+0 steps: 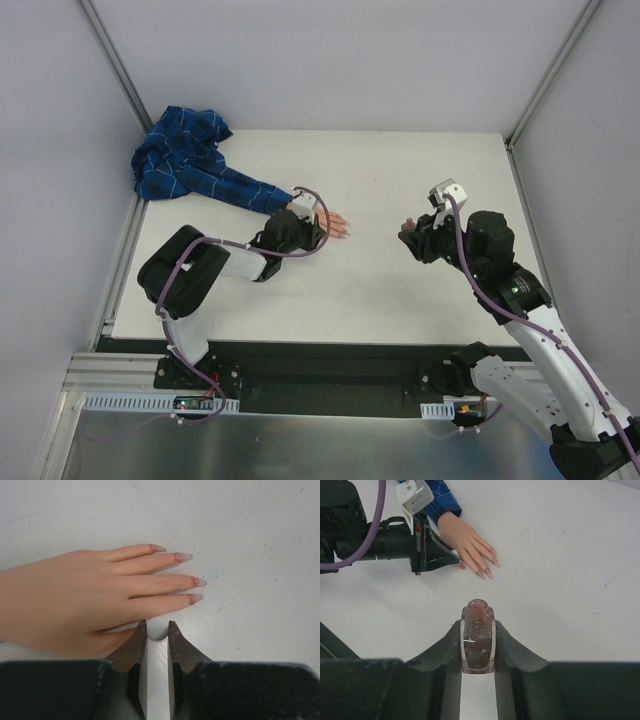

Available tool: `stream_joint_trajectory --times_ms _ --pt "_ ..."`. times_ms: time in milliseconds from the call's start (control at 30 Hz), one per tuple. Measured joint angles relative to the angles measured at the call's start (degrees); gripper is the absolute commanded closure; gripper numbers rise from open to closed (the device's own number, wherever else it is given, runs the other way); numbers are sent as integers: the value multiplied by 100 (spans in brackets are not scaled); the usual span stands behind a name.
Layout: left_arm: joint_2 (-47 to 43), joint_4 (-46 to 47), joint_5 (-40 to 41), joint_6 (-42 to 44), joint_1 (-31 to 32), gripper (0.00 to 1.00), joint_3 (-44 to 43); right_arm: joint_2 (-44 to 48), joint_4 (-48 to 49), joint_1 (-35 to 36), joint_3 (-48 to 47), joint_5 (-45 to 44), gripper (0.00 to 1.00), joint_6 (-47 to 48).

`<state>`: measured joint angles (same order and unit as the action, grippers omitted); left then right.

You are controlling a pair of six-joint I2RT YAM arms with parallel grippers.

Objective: Paint the nails

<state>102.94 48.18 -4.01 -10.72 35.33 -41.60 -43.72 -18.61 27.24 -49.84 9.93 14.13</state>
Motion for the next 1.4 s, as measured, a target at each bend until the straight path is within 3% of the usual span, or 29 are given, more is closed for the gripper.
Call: stream_joint_trajectory --times_ms 1400 --pt "-168 -144 420 85 33 100 9 -2 0 -2 0 81 100 -17"
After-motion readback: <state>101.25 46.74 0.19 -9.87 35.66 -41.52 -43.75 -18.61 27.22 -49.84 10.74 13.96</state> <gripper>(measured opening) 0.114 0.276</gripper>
